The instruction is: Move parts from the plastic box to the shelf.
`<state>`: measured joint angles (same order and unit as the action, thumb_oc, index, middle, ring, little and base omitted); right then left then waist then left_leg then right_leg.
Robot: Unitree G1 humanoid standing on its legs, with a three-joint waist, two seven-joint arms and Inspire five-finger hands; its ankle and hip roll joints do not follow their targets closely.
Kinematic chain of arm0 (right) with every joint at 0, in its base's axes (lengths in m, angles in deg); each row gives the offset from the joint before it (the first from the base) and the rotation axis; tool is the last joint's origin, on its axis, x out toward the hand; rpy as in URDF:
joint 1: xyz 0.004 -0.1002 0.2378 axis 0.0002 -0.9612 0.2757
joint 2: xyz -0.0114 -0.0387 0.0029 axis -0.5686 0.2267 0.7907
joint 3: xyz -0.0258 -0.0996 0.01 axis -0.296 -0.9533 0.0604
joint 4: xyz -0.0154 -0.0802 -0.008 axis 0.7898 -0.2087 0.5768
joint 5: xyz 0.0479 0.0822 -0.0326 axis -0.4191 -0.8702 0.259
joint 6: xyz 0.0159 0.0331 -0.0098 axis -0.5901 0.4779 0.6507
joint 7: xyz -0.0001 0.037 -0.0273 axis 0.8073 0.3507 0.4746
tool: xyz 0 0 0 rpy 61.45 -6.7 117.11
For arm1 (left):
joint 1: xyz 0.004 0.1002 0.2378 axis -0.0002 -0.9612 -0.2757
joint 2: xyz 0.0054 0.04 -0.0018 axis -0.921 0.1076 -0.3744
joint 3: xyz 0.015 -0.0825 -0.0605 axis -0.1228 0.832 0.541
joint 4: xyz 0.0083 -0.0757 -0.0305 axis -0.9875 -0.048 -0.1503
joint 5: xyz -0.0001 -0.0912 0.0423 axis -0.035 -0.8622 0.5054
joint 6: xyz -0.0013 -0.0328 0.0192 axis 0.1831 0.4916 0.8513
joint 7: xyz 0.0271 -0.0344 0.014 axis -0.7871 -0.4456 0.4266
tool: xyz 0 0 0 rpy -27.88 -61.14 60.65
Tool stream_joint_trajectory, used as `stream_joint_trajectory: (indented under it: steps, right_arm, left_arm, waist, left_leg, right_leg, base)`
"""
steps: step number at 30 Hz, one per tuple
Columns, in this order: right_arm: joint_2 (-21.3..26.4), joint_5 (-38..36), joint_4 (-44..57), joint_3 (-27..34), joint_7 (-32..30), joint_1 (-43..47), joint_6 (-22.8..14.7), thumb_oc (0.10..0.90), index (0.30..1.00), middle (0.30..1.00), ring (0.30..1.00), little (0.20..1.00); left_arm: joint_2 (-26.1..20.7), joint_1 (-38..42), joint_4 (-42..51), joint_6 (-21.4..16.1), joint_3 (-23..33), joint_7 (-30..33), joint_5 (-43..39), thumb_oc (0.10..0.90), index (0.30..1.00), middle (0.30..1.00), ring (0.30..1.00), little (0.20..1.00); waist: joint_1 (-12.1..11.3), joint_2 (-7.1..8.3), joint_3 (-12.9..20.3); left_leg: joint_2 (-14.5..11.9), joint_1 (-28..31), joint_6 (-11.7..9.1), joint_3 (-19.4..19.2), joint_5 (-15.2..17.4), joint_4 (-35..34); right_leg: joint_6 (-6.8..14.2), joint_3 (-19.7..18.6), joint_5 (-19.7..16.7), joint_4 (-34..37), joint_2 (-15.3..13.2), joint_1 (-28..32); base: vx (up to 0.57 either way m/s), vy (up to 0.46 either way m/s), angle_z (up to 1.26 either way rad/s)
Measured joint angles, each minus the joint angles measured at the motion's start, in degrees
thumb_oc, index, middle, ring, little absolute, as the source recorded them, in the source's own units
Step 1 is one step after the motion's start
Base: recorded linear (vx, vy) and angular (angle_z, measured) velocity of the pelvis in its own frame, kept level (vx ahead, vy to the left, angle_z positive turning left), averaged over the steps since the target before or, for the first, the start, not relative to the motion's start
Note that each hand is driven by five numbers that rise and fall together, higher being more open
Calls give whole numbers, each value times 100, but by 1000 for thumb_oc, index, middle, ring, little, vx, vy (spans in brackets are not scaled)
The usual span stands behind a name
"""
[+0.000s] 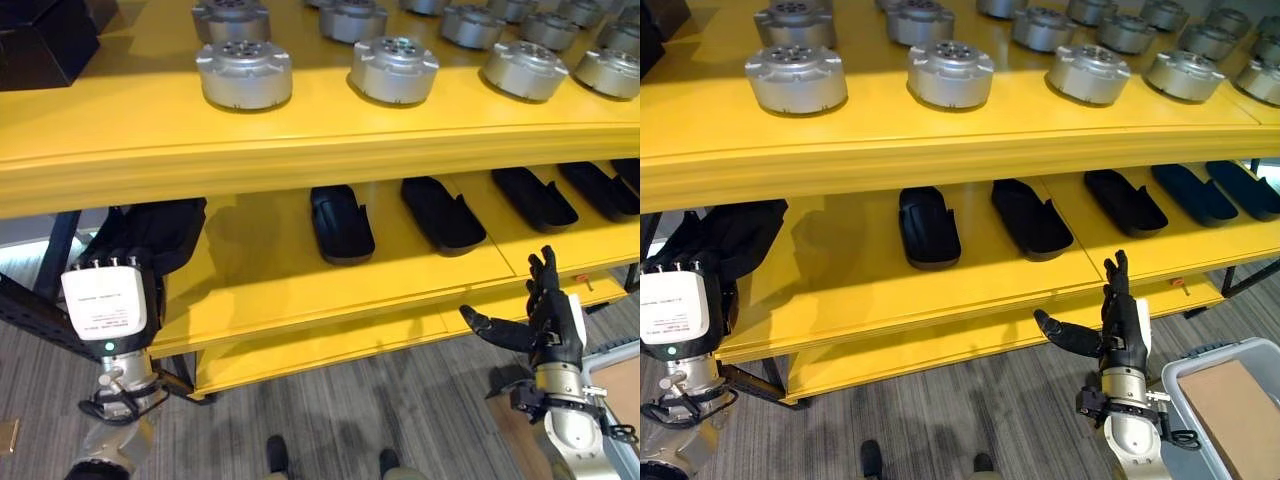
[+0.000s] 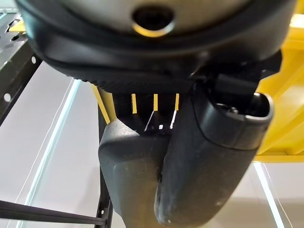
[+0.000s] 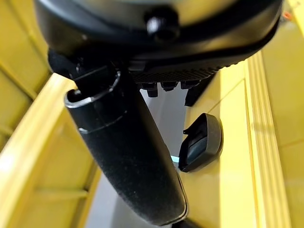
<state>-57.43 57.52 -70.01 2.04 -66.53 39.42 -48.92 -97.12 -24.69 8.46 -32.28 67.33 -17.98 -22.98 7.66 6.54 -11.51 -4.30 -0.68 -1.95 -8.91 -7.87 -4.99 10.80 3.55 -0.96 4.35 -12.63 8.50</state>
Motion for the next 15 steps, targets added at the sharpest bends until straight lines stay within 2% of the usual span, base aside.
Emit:
stream_joint_trajectory:
  steps: [3, 10, 15]
  right_arm:
    - [-48, -236, 0, 37, 146, -89, -124, 900, 1000, 1000, 1000, 1000]
    - [-83, -236, 8, 434, 158, -177, -281, 900, 1000, 1000, 1000, 1000]
    - [-83, -220, 7, 518, 166, -196, -328, 900, 1000, 1000, 1000, 1000]
  left_arm:
    - [50, 12, -46, 1, -35, -97, -12, 400, 300, 300, 300, 300]
    - [240, 50, -284, -4, -77, -256, -133, 400, 300, 300, 300, 300]
    - [464, 280, -850, 110, -298, -258, -244, 400, 300, 300, 300, 300]
  waist:
    - [33, 0, 2]
    - [189, -14, 13]
    - [264, -65, 123]
  left_leg:
    - [-43, 1, -5, -32, -4, 0]
    - [-58, 29, -1, -85, -29, 0]
    - [-65, 78, -15, -171, 2, -1]
  right_leg:
    - [-42, -28, -33, 49, 18, 0]
    - [-51, -95, -52, 50, 33, -2]
    - [-52, -167, -53, 50, 43, -5]
  base:
    - [9, -16, -6]
    - [1, 0, -3]
    - [-3, 2, -7]
